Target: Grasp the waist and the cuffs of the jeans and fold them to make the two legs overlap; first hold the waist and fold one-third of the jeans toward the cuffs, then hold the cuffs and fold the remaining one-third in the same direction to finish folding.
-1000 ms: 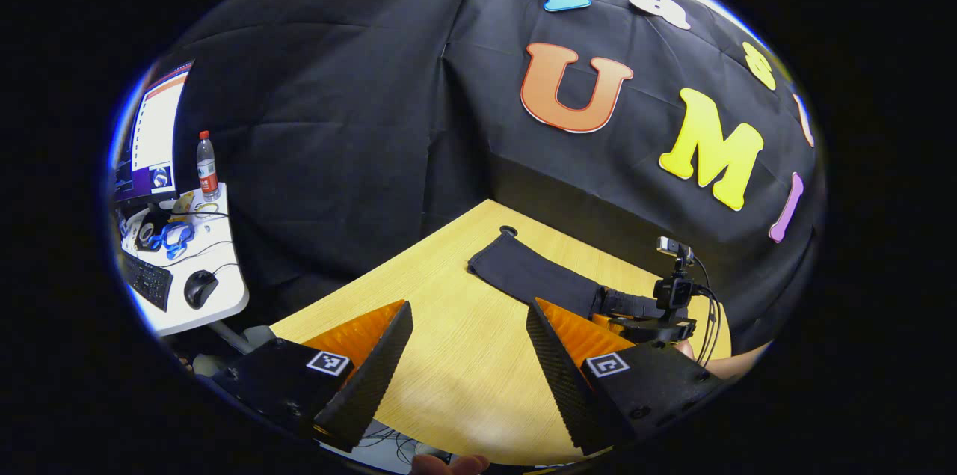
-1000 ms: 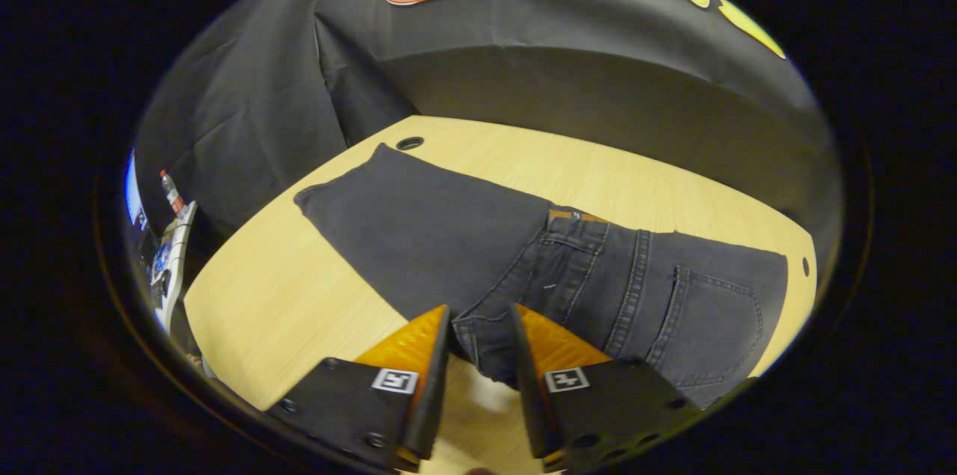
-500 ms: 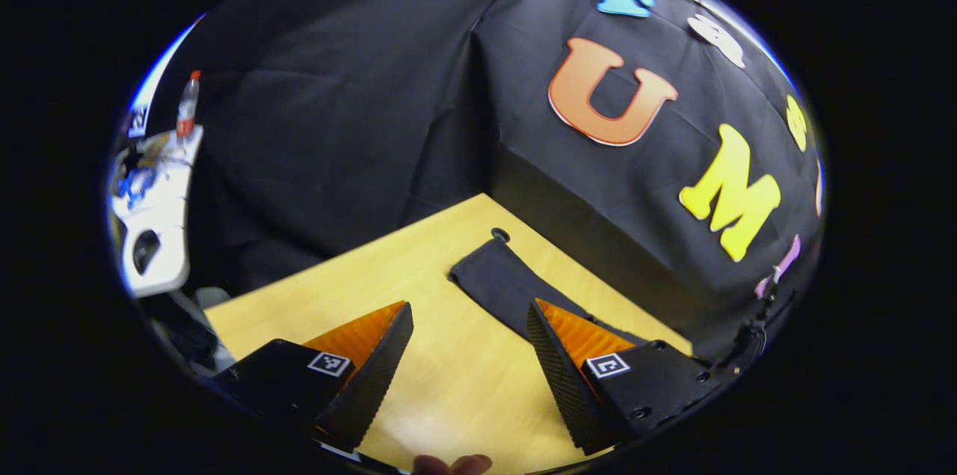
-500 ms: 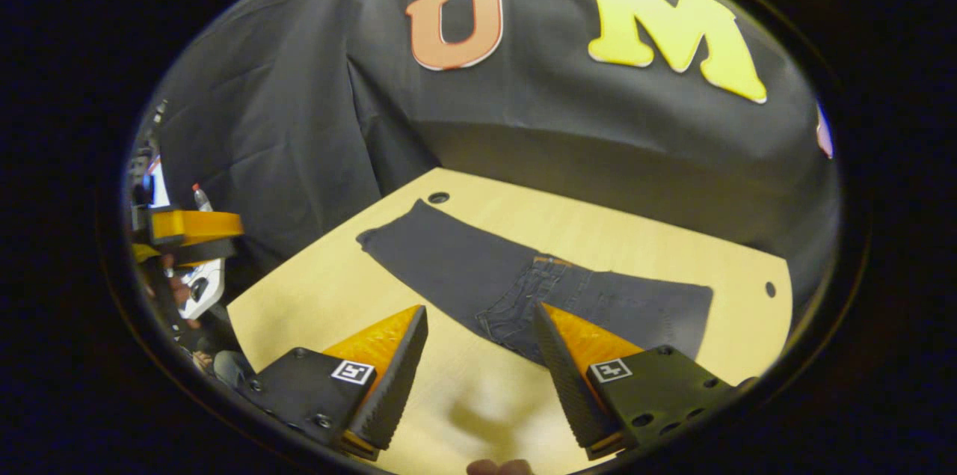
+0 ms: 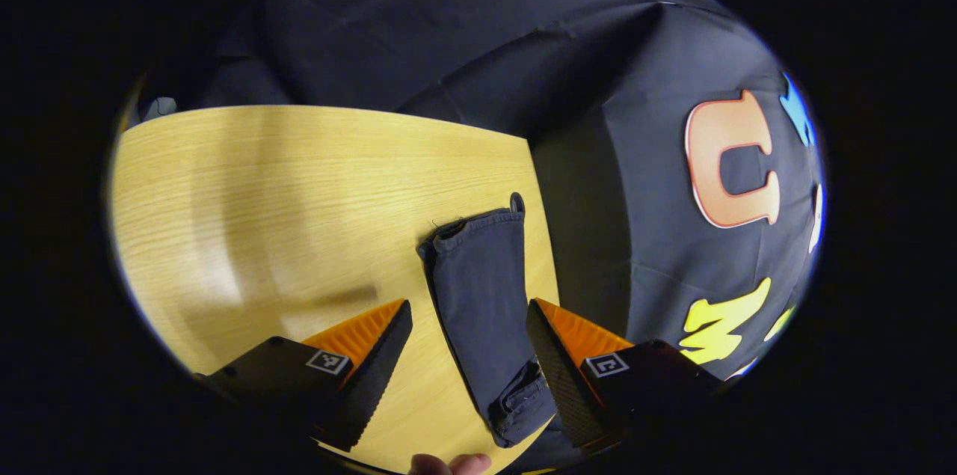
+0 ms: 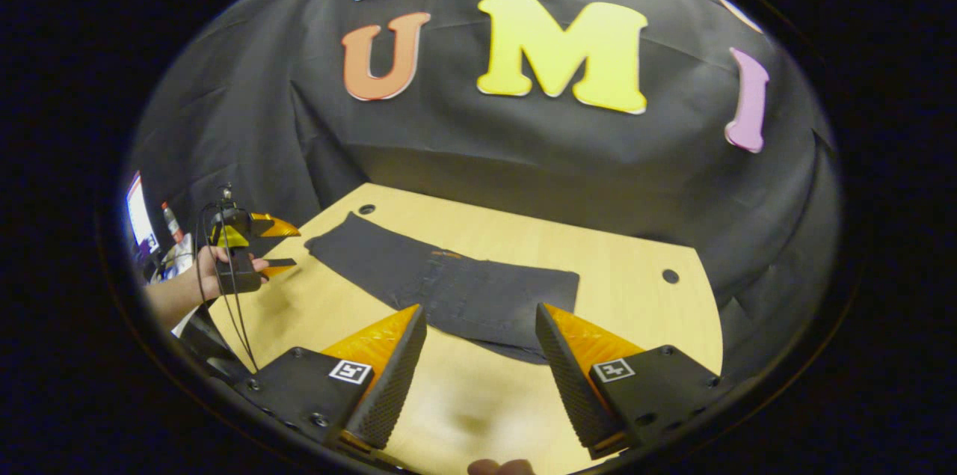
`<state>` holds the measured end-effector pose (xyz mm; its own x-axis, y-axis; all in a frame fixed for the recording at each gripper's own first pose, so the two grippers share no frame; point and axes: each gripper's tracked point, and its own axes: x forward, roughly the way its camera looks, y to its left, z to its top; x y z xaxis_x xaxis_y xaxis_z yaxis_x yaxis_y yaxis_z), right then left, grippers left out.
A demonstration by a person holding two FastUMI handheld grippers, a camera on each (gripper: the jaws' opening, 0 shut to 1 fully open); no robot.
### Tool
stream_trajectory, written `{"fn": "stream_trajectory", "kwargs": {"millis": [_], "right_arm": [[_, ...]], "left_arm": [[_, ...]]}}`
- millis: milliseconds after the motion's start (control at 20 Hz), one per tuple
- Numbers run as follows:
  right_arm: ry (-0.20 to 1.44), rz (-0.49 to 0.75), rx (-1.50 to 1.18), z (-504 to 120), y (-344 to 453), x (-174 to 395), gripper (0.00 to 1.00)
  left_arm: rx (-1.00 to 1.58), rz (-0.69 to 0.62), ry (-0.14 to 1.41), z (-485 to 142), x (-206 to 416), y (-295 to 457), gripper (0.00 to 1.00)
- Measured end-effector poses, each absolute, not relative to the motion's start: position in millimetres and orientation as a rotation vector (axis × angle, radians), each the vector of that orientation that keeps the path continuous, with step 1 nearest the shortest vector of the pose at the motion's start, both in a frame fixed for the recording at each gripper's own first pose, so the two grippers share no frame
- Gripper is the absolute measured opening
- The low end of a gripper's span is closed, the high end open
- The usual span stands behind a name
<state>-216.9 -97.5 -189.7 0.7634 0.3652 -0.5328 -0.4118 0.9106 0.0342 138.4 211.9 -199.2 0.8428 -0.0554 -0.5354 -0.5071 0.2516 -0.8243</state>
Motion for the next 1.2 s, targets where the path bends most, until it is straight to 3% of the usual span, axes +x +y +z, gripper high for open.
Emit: {"fn": "stream_trajectory", "kwargs": {"millis": [450, 750, 800, 850, 900, 950, 1000, 1050, 1100, 1150, 1200], "right_arm": [[0.607, 0.293, -0.045, -197, -145, -213, 0.89], [0.658, 0.262, -0.051, -215, -160, -216, 0.89], [0.668, 0.260, -0.059, -218, -163, -219, 0.92], [0.672, 0.257, -0.064, -218, -166, -221, 0.91], [0.673, 0.253, -0.065, -216, -168, -221, 0.92], [0.670, 0.250, -0.061, -215, -170, -221, 0.92], [0.669, 0.245, -0.059, -213, -174, -221, 0.89], [0.663, 0.239, -0.055, -211, -177, -221, 0.89], [0.657, 0.232, -0.052, -208, -180, -222, 0.92], [0.653, 0.223, -0.050, -207, -183, -223, 0.93], [0.649, 0.217, -0.047, -206, -186, -225, 0.91]], "left_arm": [[-1.291, 0.377, 0.556, -221, 173, 218, 0.97], [-1.332, 0.285, 0.475, -213, 202, 213, 0.96], [-1.352, 0.284, 0.474, -217, 205, 211, 1.00], [-1.389, 0.281, 0.457, -215, 209, 211, 0.76], [-1.412, 0.286, 0.437, -211, 212, 213, 0.88], [-1.417, 0.287, 0.434, -212, 214, 213, 0.74], [-1.412, 0.292, 0.440, -218, 214, 212, 0.70], [-1.407, 0.310, 0.447, -222, 212, 215, 0.46], [-1.406, 0.330, 0.447, -225, 211, 218, 0.50], [-1.418, 0.335, 0.438, -224, 211, 218, 0.16], [-1.425, 0.334, 0.426, -219, 213, 217, 0.23]]}}
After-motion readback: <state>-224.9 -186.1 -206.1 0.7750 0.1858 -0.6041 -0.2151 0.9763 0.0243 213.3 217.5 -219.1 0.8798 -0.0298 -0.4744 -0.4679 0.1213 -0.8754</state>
